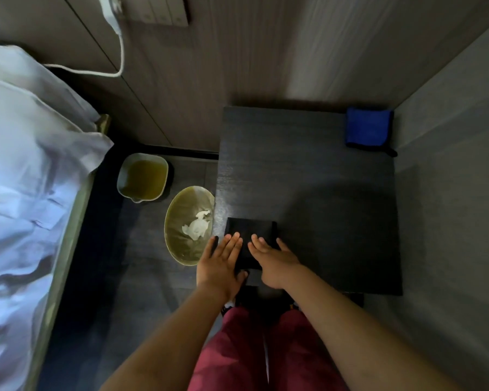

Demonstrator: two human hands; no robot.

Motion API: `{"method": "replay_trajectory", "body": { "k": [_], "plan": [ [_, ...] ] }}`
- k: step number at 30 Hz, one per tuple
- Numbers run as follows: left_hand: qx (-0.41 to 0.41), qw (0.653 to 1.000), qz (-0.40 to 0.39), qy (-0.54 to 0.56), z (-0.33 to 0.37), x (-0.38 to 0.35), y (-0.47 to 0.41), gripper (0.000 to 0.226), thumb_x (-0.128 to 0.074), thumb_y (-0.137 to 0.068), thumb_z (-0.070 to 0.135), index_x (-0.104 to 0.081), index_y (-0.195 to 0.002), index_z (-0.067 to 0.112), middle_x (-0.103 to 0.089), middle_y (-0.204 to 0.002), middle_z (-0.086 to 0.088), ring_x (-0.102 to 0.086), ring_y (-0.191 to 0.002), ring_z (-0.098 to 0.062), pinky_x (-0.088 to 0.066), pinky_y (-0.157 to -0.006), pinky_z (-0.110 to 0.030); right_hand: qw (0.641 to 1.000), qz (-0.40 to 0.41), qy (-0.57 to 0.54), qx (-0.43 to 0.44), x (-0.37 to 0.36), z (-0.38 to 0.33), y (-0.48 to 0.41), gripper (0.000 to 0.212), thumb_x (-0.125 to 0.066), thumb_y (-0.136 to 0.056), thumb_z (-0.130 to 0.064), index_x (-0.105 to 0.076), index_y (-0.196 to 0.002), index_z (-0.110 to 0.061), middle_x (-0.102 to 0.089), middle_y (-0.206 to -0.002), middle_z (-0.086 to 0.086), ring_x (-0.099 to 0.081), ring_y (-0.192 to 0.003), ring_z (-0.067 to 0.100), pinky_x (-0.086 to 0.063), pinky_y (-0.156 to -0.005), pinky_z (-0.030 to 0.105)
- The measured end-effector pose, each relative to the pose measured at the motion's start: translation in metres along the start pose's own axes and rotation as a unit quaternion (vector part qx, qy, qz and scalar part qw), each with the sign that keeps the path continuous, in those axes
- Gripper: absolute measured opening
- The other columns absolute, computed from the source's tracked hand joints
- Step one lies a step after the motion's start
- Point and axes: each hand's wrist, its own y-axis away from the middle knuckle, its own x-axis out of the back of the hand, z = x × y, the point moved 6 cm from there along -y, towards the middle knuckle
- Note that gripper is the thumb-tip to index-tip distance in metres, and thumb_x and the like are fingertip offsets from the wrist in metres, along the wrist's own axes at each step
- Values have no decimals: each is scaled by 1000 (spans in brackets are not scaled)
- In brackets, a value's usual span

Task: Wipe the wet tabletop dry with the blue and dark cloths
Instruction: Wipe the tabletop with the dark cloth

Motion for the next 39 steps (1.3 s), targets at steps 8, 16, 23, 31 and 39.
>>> {"method": "replay_trajectory", "body": {
  "k": [8,16,23,31,39],
  "plan": [
    [14,1000,3,16,-21,-10,8,73,-16,-96,59,25,-142,20,21,-158,4,22,-144,-11,20,-115,-42,1000,-12,19,-3,2,-21,-11,75,-38,-96,-7,8,-155,-18,20,-160,-2,12,-149,11,7,-120,42],
    [7,1000,7,23,-28,-13,10,75,-16,-96,60,17,-150,20,21,-158,5,20,-145,-10,19,-115,-41,999,-19,25,-12,3,-29,-12,74,-38,-97,-9,8,-155,-18,21,-160,-2,13,-149,12,8,-120,43],
    [8,999,-8,34,-30,-14,12,71,-16,-98,56,15,-151,19,19,-159,4,20,-145,-10,15,-118,-43,999,-22,23,-24,4,-36,-12,70,-35,-100,-16,7,-155,-17,21,-160,-2,12,-149,12,7,-121,43],
    [5,999,-36,9,-26,-31,30,85,-23,-92,64,18,-150,16,23,-158,2,21,-145,-14,17,-115,-42,999,-26,6,-19,-15,-47,-5,75,-43,-98,-24,6,-155,-18,21,-160,-3,13,-149,11,7,-120,43],
    [3,998,-32,45,-17,-49,51,86,-25,-92,63,16,-151,15,20,-159,-1,20,-146,-16,16,-117,-40,999,-34,8,-19,-43,-59,6,72,-38,-100,-29,7,-154,-16,22,-160,-3,14,-148,11,8,-120,43]
  ]
}}
